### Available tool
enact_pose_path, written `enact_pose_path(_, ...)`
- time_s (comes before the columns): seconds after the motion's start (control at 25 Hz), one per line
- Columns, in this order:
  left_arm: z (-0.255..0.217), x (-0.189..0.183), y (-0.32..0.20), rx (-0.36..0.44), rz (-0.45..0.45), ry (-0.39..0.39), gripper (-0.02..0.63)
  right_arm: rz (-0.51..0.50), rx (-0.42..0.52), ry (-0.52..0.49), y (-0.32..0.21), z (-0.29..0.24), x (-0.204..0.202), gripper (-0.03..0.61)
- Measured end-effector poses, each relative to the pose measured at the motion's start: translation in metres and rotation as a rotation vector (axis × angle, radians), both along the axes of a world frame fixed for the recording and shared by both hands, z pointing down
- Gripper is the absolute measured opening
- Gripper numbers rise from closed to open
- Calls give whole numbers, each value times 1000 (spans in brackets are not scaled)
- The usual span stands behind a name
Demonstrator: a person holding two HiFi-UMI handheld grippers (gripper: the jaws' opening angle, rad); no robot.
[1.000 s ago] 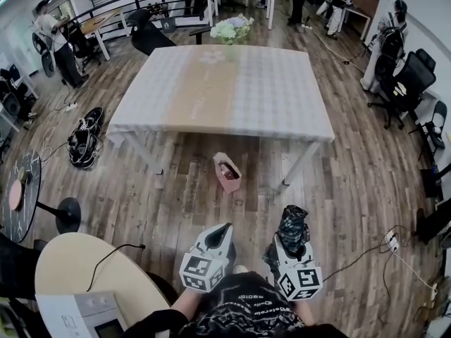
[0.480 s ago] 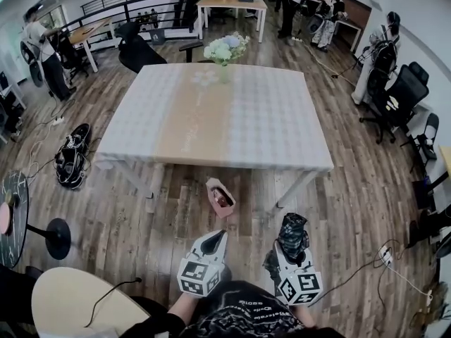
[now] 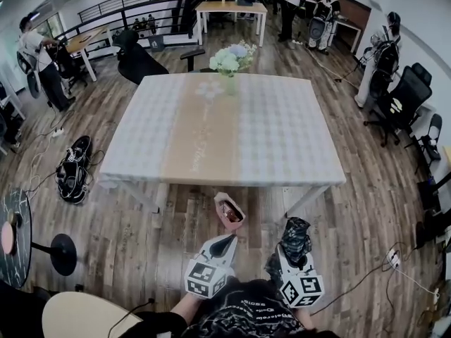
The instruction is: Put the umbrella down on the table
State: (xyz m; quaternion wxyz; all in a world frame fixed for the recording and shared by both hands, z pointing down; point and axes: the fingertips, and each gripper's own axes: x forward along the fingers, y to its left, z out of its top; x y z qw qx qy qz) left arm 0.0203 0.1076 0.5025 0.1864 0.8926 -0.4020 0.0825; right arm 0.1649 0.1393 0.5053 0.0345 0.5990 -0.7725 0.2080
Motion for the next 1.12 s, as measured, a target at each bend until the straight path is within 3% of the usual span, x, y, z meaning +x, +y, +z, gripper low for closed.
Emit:
enact_pose_path(0.32,-3,-5,-20,-1,14,19,18,23,-25,7,-18,6,-12,189)
enact_pose_path(0.6,6,-14,-42,-10,-38,13,18,5,-28,10,-46,16,-9,189)
enact_pose_path(0.88,12,-25,-112,-24,-131,-1,18,-55,-17,34,-130,16,-6,189)
enact_pose_path(1.12,15,-6,-179,-24,-157,-20,18,-99,-25,36,-206,24,11,189)
